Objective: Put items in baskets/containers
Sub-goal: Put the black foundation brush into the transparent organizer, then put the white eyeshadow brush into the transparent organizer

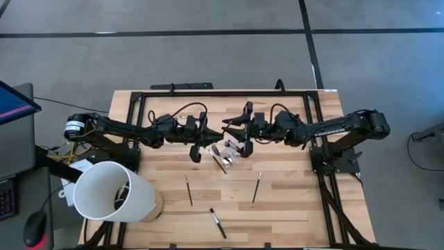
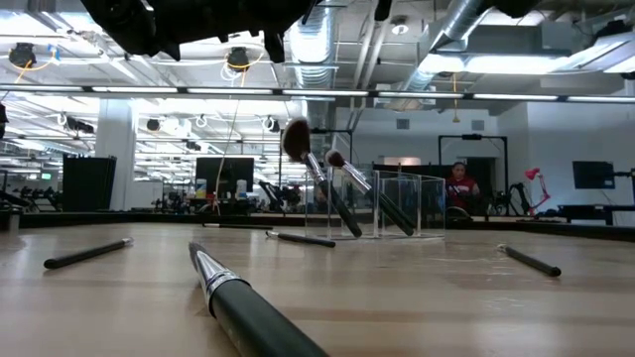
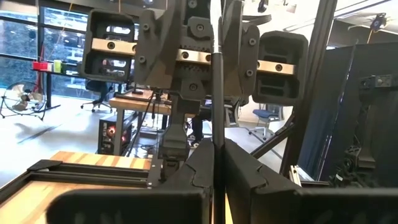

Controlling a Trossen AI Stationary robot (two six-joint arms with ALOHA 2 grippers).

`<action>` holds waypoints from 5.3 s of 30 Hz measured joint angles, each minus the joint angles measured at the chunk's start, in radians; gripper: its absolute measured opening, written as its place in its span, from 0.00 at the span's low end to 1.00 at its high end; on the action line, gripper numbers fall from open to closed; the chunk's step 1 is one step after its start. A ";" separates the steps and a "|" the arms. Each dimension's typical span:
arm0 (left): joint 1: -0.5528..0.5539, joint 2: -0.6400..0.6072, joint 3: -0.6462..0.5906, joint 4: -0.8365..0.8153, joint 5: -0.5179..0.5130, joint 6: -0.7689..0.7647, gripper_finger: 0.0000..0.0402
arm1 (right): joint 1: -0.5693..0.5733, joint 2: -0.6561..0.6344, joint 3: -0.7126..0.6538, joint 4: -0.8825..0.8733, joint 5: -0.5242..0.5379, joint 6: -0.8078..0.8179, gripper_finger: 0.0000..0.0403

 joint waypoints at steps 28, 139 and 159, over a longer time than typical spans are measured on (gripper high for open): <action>0.000 0.001 0.000 -0.022 -0.033 -0.027 0.15 | 0.029 -0.052 0.000 -0.086 0.005 -0.047 0.01; 0.111 -0.381 -0.114 -0.452 -0.452 -0.011 0.29 | -0.058 -0.217 -0.369 -0.506 0.290 0.081 0.09; 0.135 -0.381 -0.114 -0.543 -0.482 -0.011 0.29 | 0.039 -0.217 -0.318 -0.572 0.320 0.170 0.10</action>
